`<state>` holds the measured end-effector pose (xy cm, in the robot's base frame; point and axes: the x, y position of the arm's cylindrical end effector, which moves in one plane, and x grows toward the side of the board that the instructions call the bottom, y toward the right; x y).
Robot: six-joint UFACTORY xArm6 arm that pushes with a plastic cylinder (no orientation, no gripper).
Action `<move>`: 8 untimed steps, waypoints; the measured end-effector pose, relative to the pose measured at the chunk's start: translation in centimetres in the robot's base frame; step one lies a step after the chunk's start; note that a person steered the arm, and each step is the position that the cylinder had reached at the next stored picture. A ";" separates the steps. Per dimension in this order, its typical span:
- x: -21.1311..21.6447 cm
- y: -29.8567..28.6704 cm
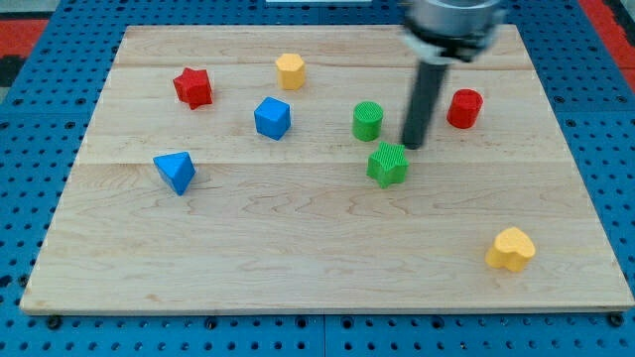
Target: Slide the green star vertically below the red circle
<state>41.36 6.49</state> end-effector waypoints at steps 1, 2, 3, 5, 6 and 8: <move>0.1 -5.9; 6.4 -0.6; 6.0 1.8; 2.0 1.6; 6.5 6.1; 7.0 7.6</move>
<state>48.34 14.09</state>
